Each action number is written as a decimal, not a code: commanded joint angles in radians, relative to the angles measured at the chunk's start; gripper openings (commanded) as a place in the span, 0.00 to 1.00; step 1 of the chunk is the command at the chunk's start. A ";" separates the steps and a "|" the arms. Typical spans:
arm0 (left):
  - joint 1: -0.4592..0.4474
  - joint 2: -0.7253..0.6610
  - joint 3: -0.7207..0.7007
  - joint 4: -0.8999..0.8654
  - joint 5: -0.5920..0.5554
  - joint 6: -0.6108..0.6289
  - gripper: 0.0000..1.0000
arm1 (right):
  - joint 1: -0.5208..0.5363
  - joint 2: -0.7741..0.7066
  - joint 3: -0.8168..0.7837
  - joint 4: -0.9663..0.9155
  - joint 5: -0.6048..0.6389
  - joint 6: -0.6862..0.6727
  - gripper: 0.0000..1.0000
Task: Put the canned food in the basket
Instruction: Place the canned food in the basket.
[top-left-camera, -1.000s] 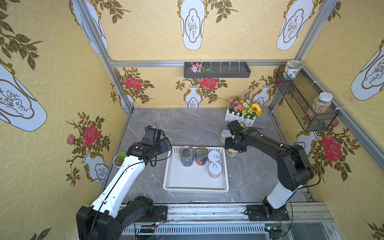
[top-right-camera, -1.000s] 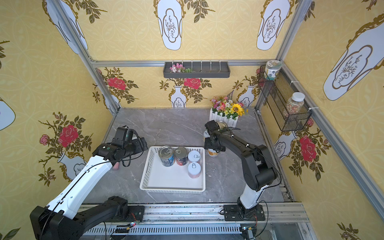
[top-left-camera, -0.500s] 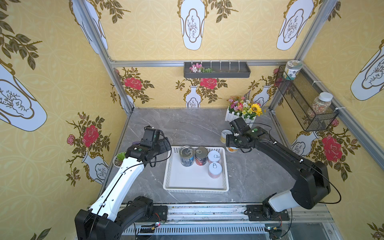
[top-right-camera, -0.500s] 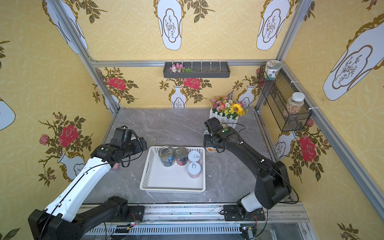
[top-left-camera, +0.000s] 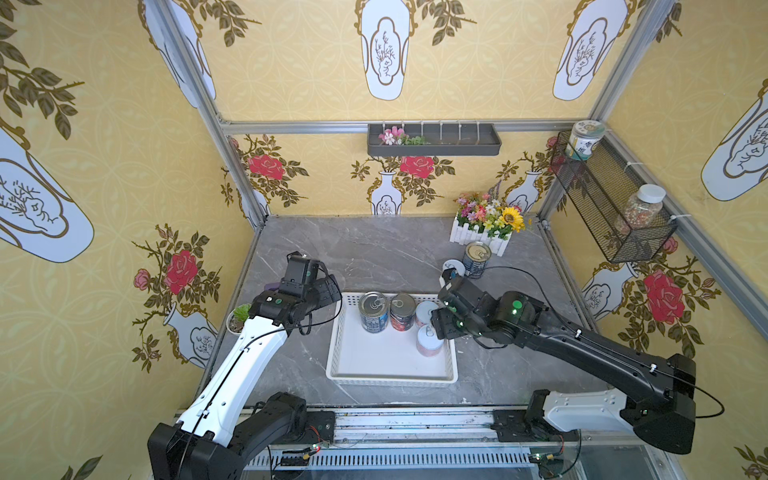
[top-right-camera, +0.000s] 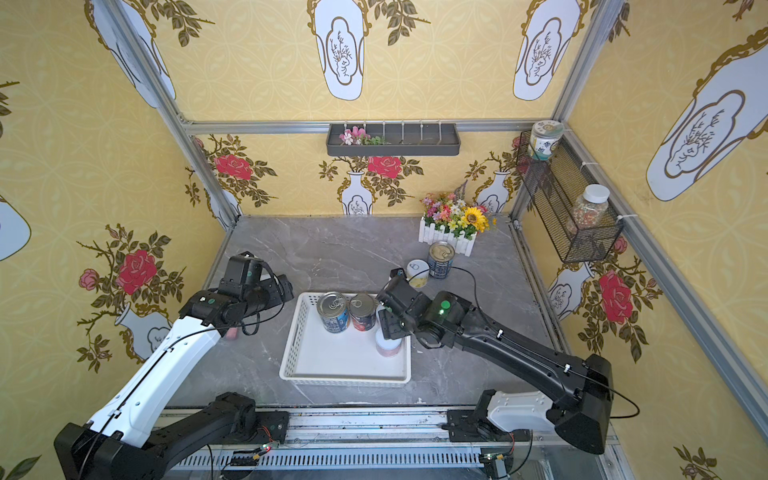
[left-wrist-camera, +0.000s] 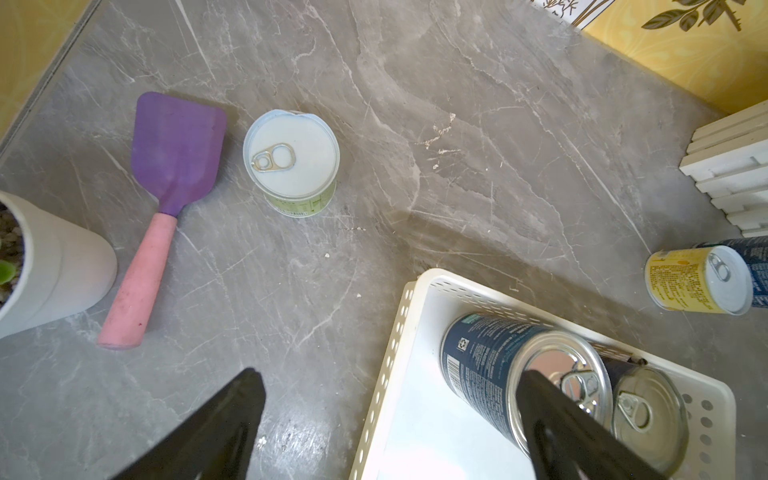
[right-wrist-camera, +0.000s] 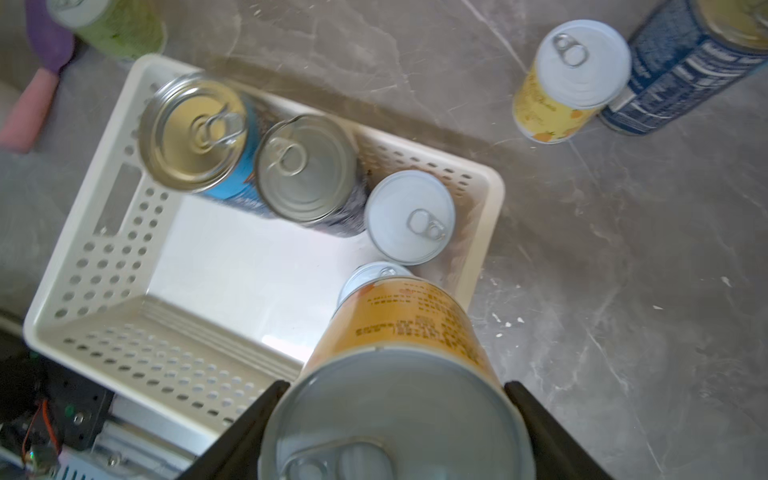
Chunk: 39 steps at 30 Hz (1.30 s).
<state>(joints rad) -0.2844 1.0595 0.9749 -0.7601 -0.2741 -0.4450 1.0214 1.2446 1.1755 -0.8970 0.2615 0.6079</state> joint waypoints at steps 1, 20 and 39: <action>0.001 -0.003 -0.005 0.002 -0.011 -0.004 1.00 | 0.099 0.012 -0.006 0.004 0.094 0.075 0.79; -0.003 -0.001 -0.005 -0.001 -0.016 -0.009 1.00 | 0.251 0.094 -0.124 0.024 0.092 0.107 0.79; -0.010 -0.001 -0.007 -0.002 -0.021 -0.015 1.00 | 0.232 0.268 -0.149 0.115 -0.031 0.046 0.82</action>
<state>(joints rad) -0.2928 1.0576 0.9741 -0.7605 -0.2916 -0.4538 1.2602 1.5032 1.0321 -0.8169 0.2638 0.6655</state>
